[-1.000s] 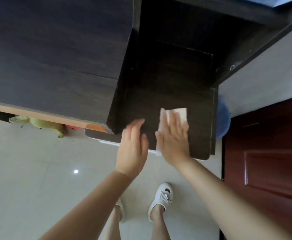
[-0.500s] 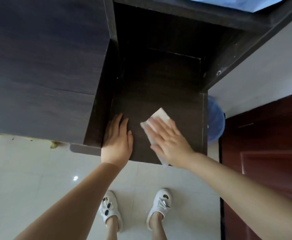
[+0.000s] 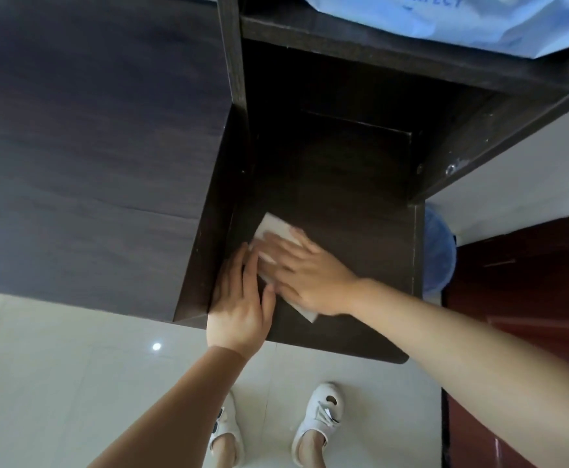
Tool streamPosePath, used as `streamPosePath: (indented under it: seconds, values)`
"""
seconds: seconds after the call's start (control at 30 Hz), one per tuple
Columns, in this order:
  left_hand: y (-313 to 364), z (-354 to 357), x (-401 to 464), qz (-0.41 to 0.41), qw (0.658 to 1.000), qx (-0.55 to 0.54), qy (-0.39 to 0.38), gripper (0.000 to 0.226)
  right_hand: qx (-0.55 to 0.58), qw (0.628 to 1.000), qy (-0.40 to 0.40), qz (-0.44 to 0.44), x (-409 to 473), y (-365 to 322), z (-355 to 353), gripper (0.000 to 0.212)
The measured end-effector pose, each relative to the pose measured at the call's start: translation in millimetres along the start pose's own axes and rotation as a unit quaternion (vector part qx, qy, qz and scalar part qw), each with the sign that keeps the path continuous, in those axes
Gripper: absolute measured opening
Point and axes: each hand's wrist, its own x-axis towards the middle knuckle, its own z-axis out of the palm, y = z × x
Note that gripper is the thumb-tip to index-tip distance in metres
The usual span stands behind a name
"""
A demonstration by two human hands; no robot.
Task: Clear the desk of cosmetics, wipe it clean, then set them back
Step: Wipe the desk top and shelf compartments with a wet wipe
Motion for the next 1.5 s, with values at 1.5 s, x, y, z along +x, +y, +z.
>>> streamPosePath:
  seconds: [1.5]
  values:
    - [247.7, -85.7, 22.4, 0.249, 0.95, -0.081, -0.172, 0.042, 0.136, 0.766, 0.331, 0.534, -330.6, 4.4, -156.3, 0.045]
